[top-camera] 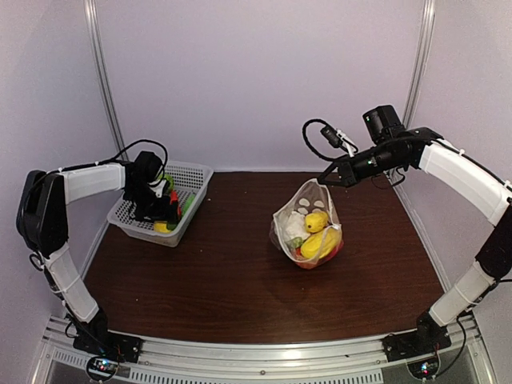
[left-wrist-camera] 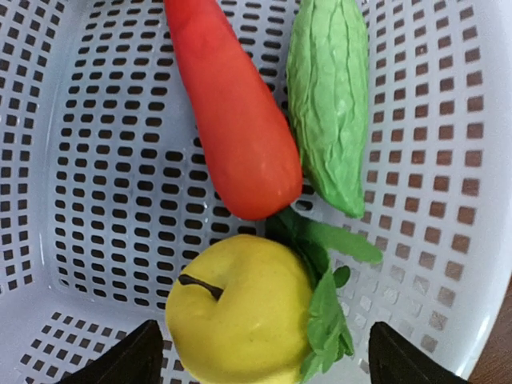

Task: Place the food in the zip-top bag and seal the zipper
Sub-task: Pick up the fake fruit from the bin.

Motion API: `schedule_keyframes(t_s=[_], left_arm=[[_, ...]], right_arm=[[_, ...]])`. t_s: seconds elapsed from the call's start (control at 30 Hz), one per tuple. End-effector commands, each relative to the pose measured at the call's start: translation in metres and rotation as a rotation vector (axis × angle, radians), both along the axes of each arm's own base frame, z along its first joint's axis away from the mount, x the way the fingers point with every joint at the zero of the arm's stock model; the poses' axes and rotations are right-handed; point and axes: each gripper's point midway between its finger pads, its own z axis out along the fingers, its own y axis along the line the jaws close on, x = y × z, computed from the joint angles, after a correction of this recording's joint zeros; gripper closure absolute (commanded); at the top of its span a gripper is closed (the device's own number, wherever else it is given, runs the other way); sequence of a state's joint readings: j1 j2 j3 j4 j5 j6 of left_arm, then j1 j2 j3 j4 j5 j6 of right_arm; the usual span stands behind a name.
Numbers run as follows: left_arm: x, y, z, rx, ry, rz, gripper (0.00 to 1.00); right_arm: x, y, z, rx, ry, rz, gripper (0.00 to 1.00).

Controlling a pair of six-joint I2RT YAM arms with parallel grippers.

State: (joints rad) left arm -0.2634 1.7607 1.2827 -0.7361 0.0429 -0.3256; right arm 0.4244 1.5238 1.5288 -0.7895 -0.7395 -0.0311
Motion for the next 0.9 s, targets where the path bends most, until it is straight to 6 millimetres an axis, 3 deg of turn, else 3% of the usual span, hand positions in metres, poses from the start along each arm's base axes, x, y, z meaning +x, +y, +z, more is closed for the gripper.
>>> schedule_keyframes(t_s=[0.0, 0.1, 0.2, 0.27, 0.37, 0.57, 0.87], left_arm=[[0.029, 0.006, 0.048, 0.015, -0.141, 0.008, 0.07], [0.063, 0.026, 0.081, 0.042, -0.242, 0.079, 0.03], [0.1, 0.042, 0.095, 0.066, -0.298, 0.14, 0.02], [0.122, 0.046, 0.094, 0.096, -0.317, 0.167, 0.02], [0.151, 0.044, 0.081, 0.093, -0.338, 0.189, 0.02], [0.192, 0.039, 0.05, 0.082, -0.364, 0.22, 0.02], [0.227, 0.05, 0.012, 0.142, -0.371, 0.296, 0.02]], right_arm=[[0.0, -0.004, 0.023, 0.027, -0.082, -0.003, 1.0], [0.0, -0.003, 0.022, 0.026, -0.079, -0.002, 1.0], [0.001, -0.003, 0.02, 0.026, -0.077, 0.001, 1.0], [0.001, -0.003, 0.02, 0.026, -0.079, 0.003, 1.0], [0.001, -0.003, 0.019, 0.018, -0.083, 0.001, 1.0], [0.003, -0.004, 0.014, 0.007, -0.076, -0.002, 1.0], [0.007, -0.002, 0.002, -0.011, -0.051, 0.002, 1.0]])
